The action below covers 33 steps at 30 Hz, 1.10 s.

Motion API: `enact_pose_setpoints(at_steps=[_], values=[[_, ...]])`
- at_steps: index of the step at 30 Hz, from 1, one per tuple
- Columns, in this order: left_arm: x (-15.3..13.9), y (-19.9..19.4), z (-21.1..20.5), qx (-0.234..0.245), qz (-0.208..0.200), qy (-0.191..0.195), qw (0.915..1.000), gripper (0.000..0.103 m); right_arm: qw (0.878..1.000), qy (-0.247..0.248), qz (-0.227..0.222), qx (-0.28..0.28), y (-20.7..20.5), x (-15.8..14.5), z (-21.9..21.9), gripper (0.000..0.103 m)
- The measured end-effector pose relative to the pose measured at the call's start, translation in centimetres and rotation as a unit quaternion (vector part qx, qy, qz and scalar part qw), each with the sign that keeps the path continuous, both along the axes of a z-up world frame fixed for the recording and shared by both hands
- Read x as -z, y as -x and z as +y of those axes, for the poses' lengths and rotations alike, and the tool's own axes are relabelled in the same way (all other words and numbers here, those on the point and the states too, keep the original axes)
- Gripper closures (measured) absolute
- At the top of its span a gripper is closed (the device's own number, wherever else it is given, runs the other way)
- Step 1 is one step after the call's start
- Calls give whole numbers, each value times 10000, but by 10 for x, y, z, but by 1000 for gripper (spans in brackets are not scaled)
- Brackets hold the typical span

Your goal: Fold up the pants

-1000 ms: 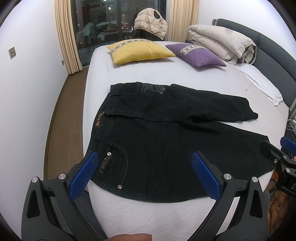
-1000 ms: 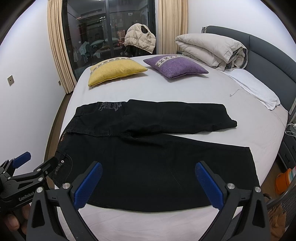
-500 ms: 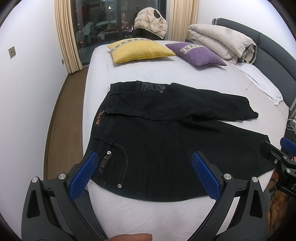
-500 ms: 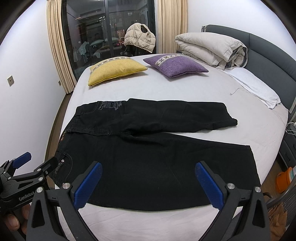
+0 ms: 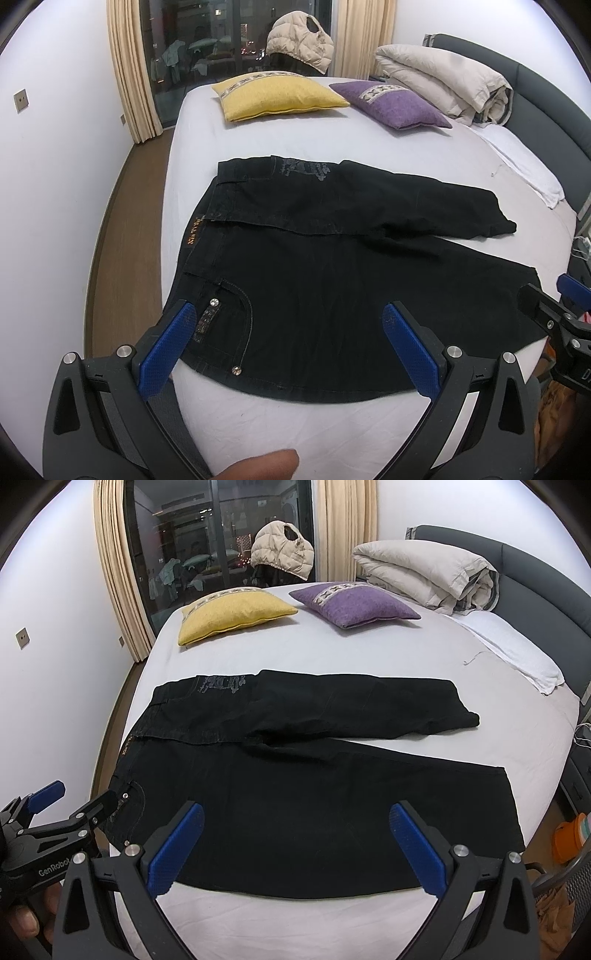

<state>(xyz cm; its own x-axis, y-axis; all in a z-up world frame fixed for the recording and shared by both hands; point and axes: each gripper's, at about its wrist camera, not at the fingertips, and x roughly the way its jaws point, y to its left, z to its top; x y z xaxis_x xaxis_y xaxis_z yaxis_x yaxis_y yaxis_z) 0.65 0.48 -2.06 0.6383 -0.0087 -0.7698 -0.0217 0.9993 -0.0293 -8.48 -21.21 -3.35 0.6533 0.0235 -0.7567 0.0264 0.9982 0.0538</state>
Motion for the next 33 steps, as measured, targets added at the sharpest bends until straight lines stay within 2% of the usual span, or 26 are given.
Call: enact_pose_setpoints(at_steps=[5,9,11,13,15,16,20,24,26,28,30,33], values=[[8,-17,7,339,-202,-186,9991,0,9989,-111,-46,-462,-18,1,-10,0],[10,-62,27,896,-230,17,9957,0,9956,-161,-155,-910,-48,-1,-24,0],[10,-100,37,1218,-198,-2,9924,0,9929,-171,-215,-1158,-67,-4,-29,0],[10,-141,46,1197,-154,-328,9922,0,9879,-111,-271,-1520,-89,-6,-31,5],[11,-189,52,1364,-125,-804,9873,0,9813,-31,-285,-1903,-110,-4,-30,7],[14,-218,54,1581,-10,-966,9827,0,9774,9,-248,-2100,-124,-2,-29,10],[35,-308,62,2379,423,-1156,9635,0,9596,-66,17,-2812,-180,10,-28,20],[66,-379,67,2763,1034,-1053,9497,0,9472,-190,143,-3197,-223,22,-29,20],[86,-404,67,2972,1247,-1028,9411,2,9427,-326,233,-3311,-244,31,-33,21],[98,-419,65,3188,1440,-815,9333,15,9390,-407,277,-3404,-259,38,-35,21],[115,-437,63,3321,1736,-608,9252,21,9361,-451,358,-3470,-270,47,-37,22],[136,-454,57,3594,2039,-453,9095,21,9333,-516,485,-3521,-286,61,-38,23]])
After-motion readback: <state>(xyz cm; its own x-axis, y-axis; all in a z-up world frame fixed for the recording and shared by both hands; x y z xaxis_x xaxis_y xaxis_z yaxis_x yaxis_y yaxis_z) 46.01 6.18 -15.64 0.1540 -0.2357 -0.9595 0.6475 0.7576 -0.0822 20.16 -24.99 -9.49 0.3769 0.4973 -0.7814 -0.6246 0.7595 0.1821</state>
